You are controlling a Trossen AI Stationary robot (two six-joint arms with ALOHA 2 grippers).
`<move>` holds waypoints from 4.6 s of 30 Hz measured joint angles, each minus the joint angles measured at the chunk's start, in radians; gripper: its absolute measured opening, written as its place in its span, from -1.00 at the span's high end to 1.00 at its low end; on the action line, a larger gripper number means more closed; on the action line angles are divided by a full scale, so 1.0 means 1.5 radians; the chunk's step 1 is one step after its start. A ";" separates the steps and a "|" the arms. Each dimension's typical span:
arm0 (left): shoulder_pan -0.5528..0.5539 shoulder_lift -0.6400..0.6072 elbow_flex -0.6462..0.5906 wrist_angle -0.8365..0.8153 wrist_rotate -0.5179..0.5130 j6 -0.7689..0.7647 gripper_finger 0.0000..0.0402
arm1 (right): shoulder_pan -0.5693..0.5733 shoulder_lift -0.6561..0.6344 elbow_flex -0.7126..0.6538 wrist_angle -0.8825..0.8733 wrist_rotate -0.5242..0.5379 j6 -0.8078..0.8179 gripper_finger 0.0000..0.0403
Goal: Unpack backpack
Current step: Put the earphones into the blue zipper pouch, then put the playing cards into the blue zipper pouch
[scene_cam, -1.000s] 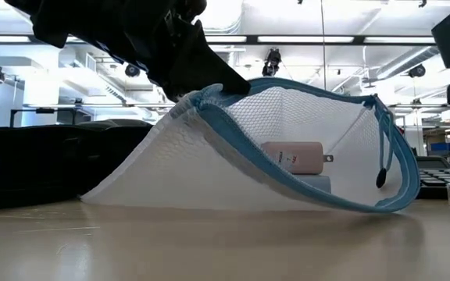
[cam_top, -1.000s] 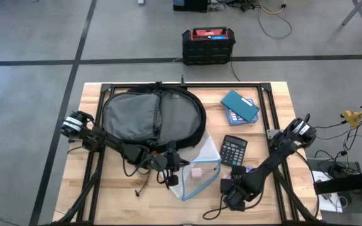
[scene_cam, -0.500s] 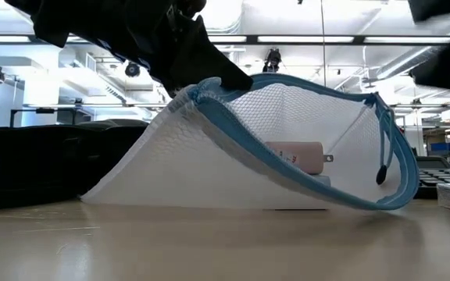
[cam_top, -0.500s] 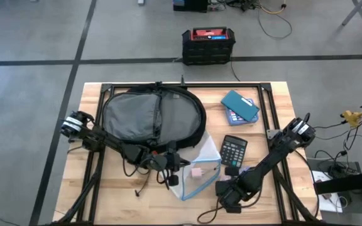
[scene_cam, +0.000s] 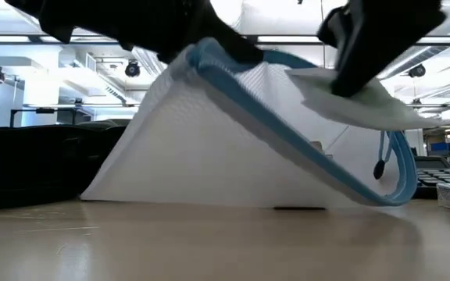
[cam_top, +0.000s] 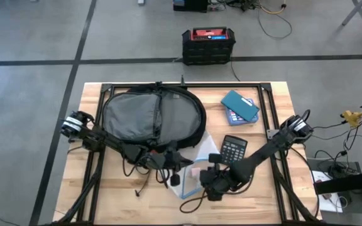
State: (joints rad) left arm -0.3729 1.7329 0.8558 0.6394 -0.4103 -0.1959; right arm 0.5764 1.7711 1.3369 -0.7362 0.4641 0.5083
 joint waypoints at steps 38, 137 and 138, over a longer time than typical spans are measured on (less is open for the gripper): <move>0.000 0.000 0.000 -0.007 0.003 -0.021 1.00 | 0.147 -0.018 -0.029 -0.141 -0.122 0.407 -0.32; 0.004 0.000 0.000 -0.029 0.024 -0.015 1.00 | -0.008 0.031 0.025 0.129 -0.127 -0.050 -0.81; 0.004 0.000 0.000 -0.029 0.024 -0.015 1.00 | -0.003 0.031 0.025 0.134 -0.136 -0.048 -0.81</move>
State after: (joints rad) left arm -0.3664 1.7325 0.8562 0.5964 -0.3742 -0.2188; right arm 0.5716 1.8180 1.3743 -0.5349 0.2601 0.4357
